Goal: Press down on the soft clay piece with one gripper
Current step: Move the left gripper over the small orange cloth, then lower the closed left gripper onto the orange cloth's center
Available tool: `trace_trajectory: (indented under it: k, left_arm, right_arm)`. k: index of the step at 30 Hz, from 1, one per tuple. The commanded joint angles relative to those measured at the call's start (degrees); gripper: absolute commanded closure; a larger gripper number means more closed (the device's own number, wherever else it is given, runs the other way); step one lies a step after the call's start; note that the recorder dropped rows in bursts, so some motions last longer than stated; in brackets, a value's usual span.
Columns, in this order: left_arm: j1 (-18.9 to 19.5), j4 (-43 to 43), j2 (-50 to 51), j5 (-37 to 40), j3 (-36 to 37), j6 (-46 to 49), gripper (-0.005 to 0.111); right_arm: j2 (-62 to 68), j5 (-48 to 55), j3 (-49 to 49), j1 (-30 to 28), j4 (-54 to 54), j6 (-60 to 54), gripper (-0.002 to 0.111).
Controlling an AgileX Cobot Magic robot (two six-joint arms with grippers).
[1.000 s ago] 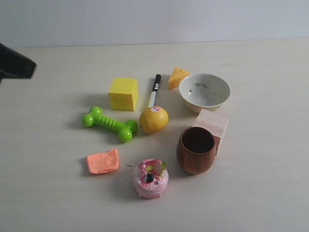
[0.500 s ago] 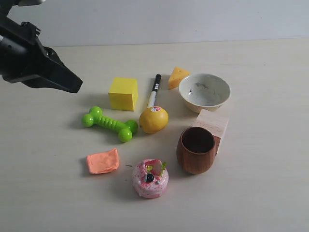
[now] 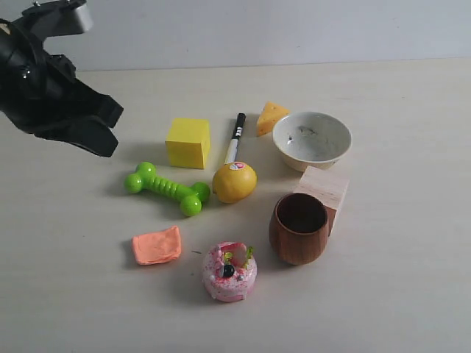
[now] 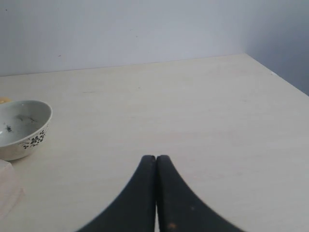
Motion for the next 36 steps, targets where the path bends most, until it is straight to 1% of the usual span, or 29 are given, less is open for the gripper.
trace_trajectory:
  k: [1,3,5,14,23,29,33,36]
  left_arm:
    - [-4.6,4.8,5.7,4.8,-6.6,-6.7,0.107]
    - [-7.0,5.0,9.9,7.1,-9.1,-7.0,0.107]
    - [-8.8,6.5,14.1,7.3,-9.8,-7.1,0.107]
    - [-9.1,9.5,22.6,6.0,-10.3,-7.1,0.107]
    - [-9.2,8.9,25.0,5.3,-10.3,-7.1,0.107]
    - [-11.9,9.0,25.1,0.6,-7.1,-8.8,0.107]
    - [-12.0,9.3,25.1,-0.3,-6.3,-10.6,0.107]
    - [-12.0,11.1,25.1,-0.1,-6.3,-12.6,0.107]
  right_arm:
    - [-0.4,-0.6,0.3,-0.3,-0.3,-0.1,0.108]
    - [-0.4,-0.6,0.3,-0.3,-0.3,-0.1,0.108]
    - [-0.4,-0.6,0.3,-0.3,-0.3,-0.1,0.108]
    - [-0.4,-0.6,0.3,-0.3,-0.3,-0.1,0.108]
    - [-0.4,-0.6,0.3,-0.3,-0.3,-0.1,0.108]
    - [-0.4,-0.7,0.3,-0.3,-0.3,0.0,0.108]
    - [-0.4,-0.7,0.3,-0.3,-0.3,-0.1,0.108]
    - [-0.4,-0.7,0.3,-0.3,-0.3,-0.1,0.108]
